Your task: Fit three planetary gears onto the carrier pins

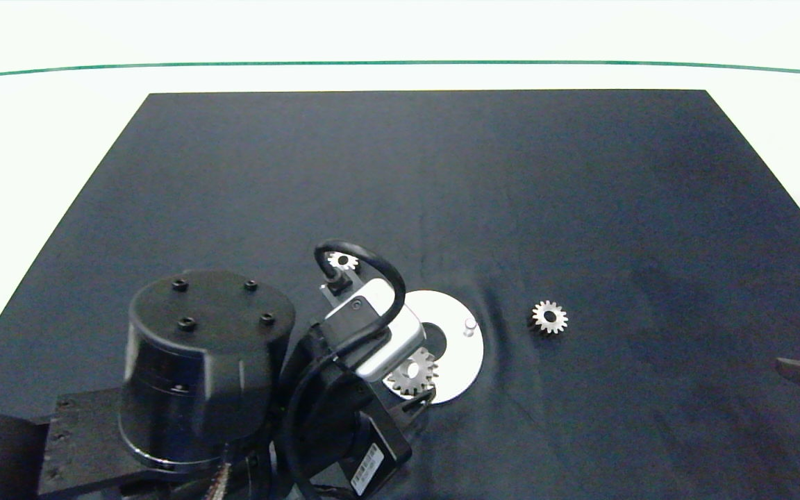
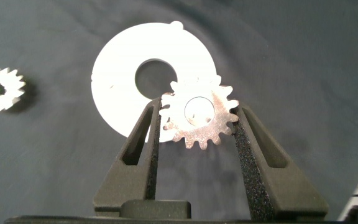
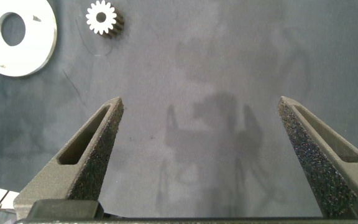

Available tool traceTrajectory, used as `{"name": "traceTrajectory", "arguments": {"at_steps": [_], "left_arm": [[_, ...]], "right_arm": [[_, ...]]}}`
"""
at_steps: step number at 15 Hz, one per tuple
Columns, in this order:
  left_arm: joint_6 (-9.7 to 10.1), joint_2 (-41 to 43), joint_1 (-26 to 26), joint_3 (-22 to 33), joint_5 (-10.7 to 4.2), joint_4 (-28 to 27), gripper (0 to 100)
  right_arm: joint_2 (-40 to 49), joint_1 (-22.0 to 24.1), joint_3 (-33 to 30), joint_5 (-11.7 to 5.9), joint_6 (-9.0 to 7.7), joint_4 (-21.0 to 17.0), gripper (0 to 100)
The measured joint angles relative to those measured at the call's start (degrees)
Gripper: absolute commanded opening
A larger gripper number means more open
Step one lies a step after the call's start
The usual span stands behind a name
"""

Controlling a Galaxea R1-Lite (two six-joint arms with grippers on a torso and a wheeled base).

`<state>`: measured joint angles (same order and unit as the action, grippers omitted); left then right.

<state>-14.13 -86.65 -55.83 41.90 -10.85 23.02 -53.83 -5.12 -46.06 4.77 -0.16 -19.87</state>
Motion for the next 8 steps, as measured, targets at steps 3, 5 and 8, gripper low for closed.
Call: {"name": "traceTrajectory", "arguments": {"at_steps": [3, 5, 8], "left_arm": [[-2.93, -2.4, -0.8, 0.7, 0.02, 0.0, 22], [-5.61, -3.0, -0.5, 2.1, 0.02, -2.0, 22], [-5.99, -3.0, -0.2, 4.0, -0.17, -6.9, 22]], "right_arm": [[0.3, 0.0, -0.4, 0.05, 0.06, 0.0, 100], [0.3, 0.4, -0.4, 0.16, 0.73, 0.0, 100], [0.3, 1.4, -0.5, 0.18, 0.79, 0.0, 100]]}}
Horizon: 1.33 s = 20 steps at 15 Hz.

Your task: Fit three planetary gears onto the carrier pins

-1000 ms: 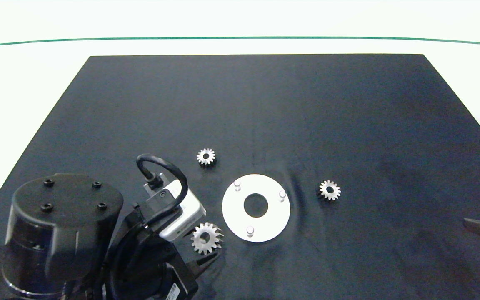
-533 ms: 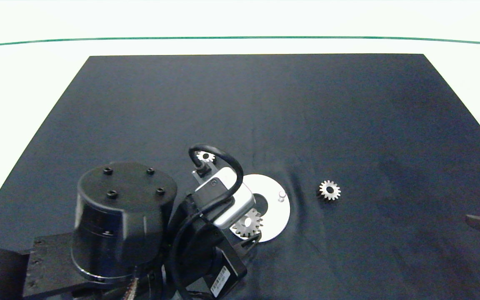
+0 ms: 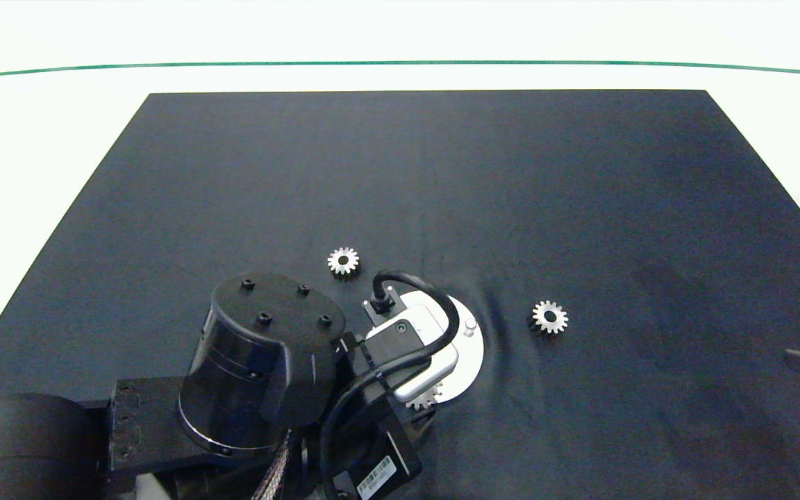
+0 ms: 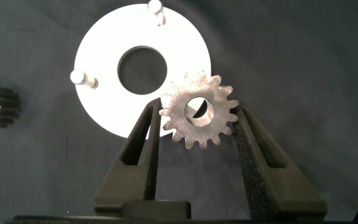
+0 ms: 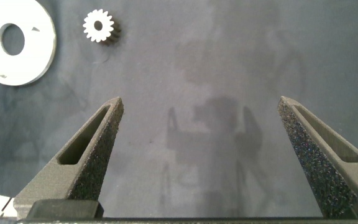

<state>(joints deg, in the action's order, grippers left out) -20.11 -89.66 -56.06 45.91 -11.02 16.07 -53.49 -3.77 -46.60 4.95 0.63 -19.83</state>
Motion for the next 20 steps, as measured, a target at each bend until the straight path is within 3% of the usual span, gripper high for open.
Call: {"name": "traceTrajectory", "arguments": {"at_steps": [2, 3, 20], "left_arm": [[0.06, 0.1, 0.1, -0.2, -2.97, -0.2, 22], [0.13, 0.1, 0.1, -0.2, -3.47, -0.3, 22], [0.38, -6.0, 0.1, 1.6, -6.29, -0.4, 22]], "right_arm": [[0.2, 0.6, -0.1, 0.0, 0.05, 0.0, 100], [0.5, 0.7, -0.1, 0.01, 0.16, 0.0, 100], [2.8, 0.2, -0.2, 1.49, 0.73, -1.2, 100]]}}
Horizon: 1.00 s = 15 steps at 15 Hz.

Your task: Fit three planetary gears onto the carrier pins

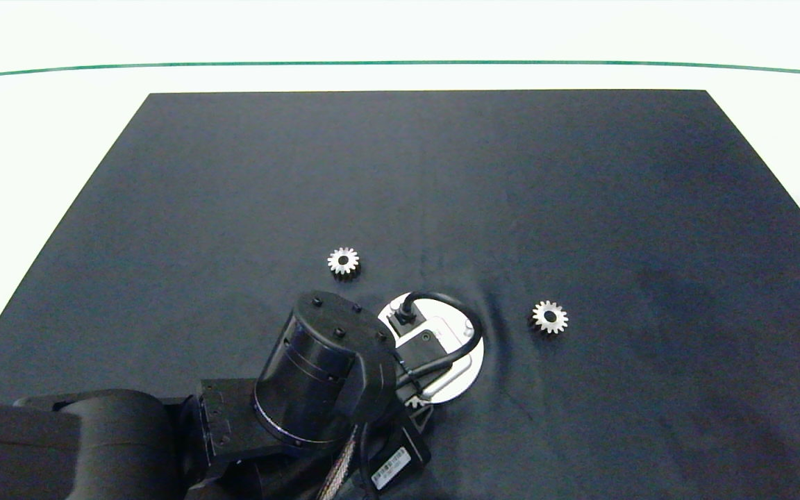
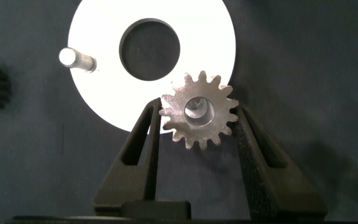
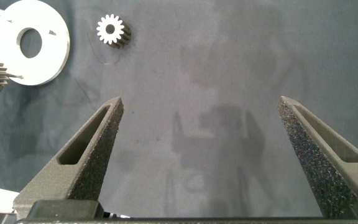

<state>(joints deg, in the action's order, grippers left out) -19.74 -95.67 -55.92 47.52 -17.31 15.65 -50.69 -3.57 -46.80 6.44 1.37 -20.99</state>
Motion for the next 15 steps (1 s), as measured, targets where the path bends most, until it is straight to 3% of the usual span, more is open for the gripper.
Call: {"name": "traceTrajectory", "arguments": {"at_steps": [15], "left_arm": [[-0.13, -2.1, -0.2, 1.6, -0.02, 0.1, 22]], "right_arm": [[0.0, 0.2, 0.4, 0.98, 0.2, 0.0, 100]]}}
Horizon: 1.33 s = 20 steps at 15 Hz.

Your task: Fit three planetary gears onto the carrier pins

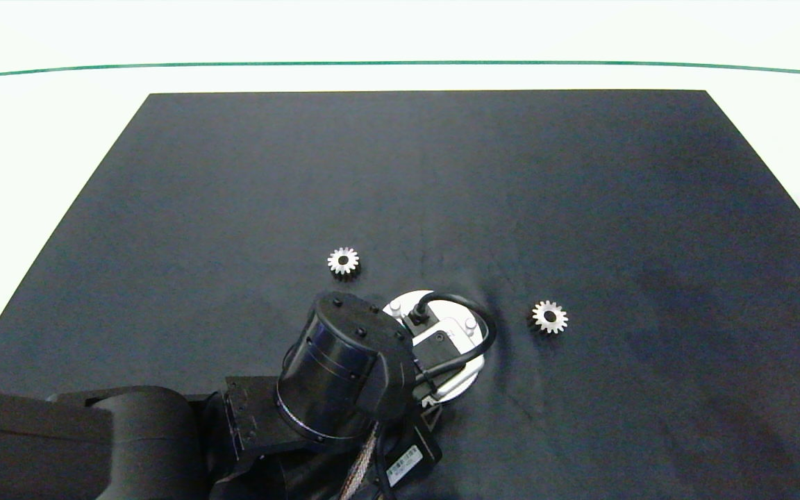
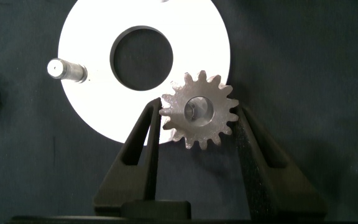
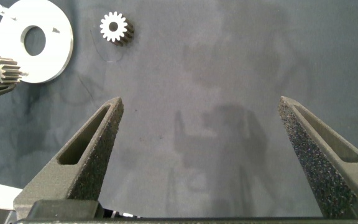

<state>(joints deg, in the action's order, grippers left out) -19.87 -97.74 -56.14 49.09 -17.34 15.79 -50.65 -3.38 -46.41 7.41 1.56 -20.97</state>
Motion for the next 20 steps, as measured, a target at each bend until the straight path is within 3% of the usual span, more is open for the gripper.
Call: {"name": "traceTrajectory", "arguments": {"at_steps": [19, 20], "left_arm": [[-1.1, 0.0, 1.3, -1.0, -0.07, -0.1, 22], [-1.05, 0.0, 1.2, -1.0, -0.07, -0.1, 100]], "right_arm": [[0.1, 0.0, 0.5, -0.02, 0.34, 0.0, 100], [0.1, 0.0, 0.5, 0.0, 0.37, 0.0, 100]]}}
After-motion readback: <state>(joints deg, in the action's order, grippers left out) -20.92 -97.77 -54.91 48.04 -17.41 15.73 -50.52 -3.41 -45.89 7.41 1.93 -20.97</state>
